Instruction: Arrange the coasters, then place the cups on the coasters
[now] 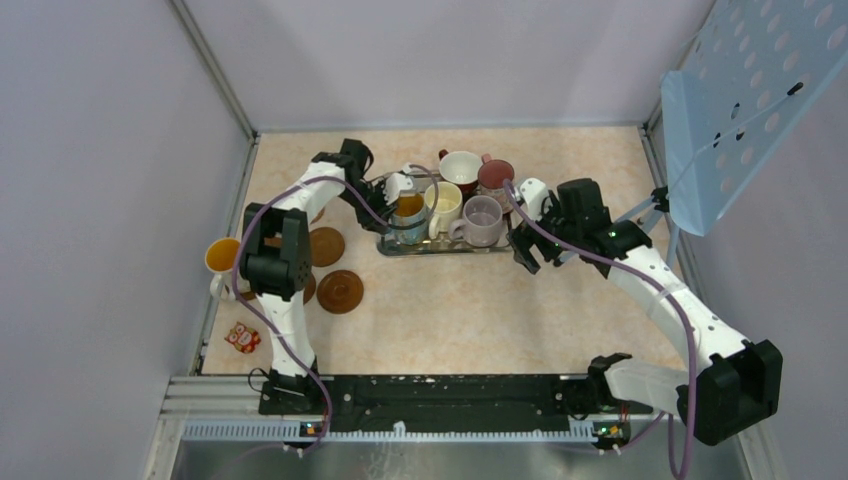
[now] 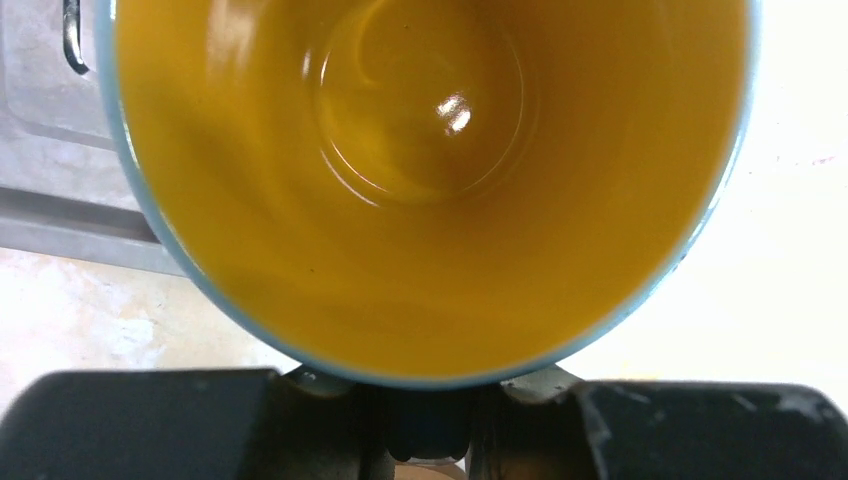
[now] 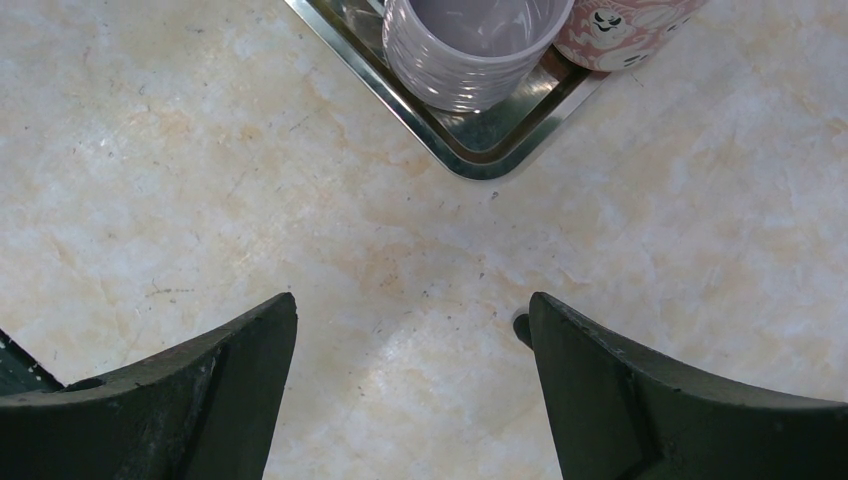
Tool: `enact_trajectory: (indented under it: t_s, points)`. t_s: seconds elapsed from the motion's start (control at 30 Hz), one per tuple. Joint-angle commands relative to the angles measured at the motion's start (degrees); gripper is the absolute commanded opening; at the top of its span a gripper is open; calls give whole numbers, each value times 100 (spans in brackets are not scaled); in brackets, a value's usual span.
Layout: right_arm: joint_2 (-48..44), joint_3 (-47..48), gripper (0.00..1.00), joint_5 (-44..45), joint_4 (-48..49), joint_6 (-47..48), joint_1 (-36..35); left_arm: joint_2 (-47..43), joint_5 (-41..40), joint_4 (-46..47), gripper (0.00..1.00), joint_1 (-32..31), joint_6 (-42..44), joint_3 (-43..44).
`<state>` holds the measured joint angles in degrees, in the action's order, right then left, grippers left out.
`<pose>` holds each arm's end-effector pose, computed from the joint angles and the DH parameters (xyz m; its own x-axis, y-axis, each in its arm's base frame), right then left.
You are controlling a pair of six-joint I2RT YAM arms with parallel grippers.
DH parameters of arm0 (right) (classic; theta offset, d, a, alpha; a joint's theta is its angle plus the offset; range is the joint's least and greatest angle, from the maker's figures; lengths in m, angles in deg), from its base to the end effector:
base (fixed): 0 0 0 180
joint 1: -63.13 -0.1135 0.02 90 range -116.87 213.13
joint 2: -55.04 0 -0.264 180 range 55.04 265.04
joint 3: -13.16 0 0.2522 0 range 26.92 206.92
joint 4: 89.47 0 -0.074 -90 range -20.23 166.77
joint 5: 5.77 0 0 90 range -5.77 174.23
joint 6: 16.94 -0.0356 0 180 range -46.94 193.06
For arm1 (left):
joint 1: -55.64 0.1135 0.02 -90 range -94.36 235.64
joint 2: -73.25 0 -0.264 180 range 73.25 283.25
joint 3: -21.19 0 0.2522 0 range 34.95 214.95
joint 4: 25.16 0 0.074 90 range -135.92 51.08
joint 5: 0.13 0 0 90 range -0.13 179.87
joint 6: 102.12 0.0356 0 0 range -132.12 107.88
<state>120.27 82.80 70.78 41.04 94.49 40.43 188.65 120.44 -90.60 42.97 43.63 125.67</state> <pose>0.2159 0.0993 0.2957 -0.4156 -0.5590 -0.7175 -0.7291 0.6764 -0.1047 0.3917 -0.1066 0.2025 -0.2808 0.7926 -0.5413 0.9559 0.2818 -0.0832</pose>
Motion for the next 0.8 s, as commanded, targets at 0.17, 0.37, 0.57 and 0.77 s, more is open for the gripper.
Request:
enact_trajectory:
  t_s: [0.17, 0.37, 0.57, 0.77]
  points:
    - [-217, -19, 85, -53, 165, -36, 46, -688, 275, 263, 0, -8, -179, -344]
    - [-229, -24, 85, -73, 174, -35, 44, -1213, 607, 525, 0, 237, -875, -467]
    - [-221, -13, 85, -105, 162, -64, 46, -1685, 1027, 901, 0, 919, -1501, -518]
    - [-237, 6, 85, -107, 210, -110, 51, -1835, 702, 715, 0, 1796, -1542, -190]
